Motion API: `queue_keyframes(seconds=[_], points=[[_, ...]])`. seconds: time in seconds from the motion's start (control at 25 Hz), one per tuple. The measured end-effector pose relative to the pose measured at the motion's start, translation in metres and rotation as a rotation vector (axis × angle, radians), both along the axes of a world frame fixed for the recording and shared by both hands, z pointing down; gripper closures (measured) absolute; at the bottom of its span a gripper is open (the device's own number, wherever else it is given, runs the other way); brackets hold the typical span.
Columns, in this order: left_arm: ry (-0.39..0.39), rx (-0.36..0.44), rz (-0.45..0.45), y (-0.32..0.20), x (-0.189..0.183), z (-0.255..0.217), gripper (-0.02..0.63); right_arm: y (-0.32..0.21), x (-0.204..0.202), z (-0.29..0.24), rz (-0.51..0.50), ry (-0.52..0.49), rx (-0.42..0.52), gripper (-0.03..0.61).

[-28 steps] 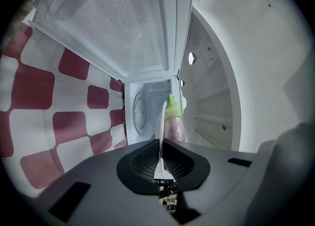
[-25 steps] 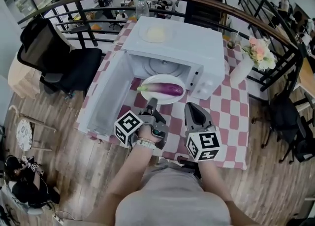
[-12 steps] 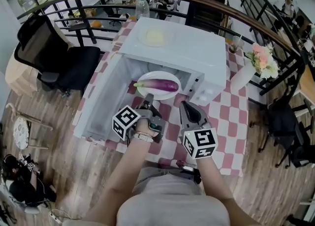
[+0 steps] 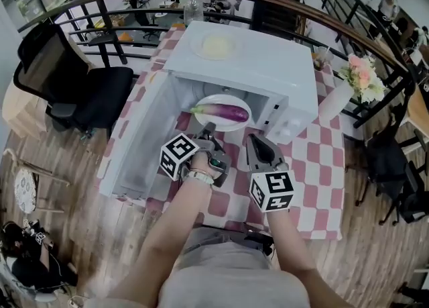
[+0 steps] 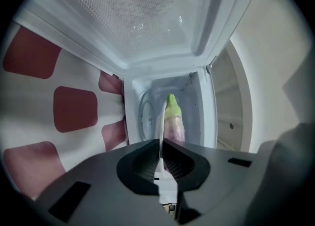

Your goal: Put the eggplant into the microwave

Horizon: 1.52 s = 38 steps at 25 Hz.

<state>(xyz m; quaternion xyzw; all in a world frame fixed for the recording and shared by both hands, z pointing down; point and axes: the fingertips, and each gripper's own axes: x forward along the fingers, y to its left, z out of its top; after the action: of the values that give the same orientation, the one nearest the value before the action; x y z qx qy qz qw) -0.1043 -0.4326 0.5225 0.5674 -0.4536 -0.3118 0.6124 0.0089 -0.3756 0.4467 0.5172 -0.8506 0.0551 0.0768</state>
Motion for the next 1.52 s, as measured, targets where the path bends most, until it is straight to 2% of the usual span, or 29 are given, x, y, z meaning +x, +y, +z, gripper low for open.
queue_keyframes(seconds=[0.36, 0.76, 1.08, 1.52], points=[[-0.002, -0.029, 0.029, -0.034, -0.003, 0.042, 0.592, -0.01, 0.004, 0.045, 0.072, -0.033, -0.034, 0.554], [0.02, -0.064, 0.007, -0.053, 0.0, 0.061, 0.592, -0.017, 0.006, 0.057, 0.074, -0.028, -0.038, 0.554], [0.027, -0.06, -0.024, -0.071, 0.0, 0.06, 0.592, -0.015, 0.001, 0.063, 0.05, -0.02, -0.06, 0.554], [-0.06, -0.138, -0.057, -0.087, -0.004, 0.064, 0.588, -0.018, 0.003, 0.068, 0.051, -0.042, -0.111, 0.554]])
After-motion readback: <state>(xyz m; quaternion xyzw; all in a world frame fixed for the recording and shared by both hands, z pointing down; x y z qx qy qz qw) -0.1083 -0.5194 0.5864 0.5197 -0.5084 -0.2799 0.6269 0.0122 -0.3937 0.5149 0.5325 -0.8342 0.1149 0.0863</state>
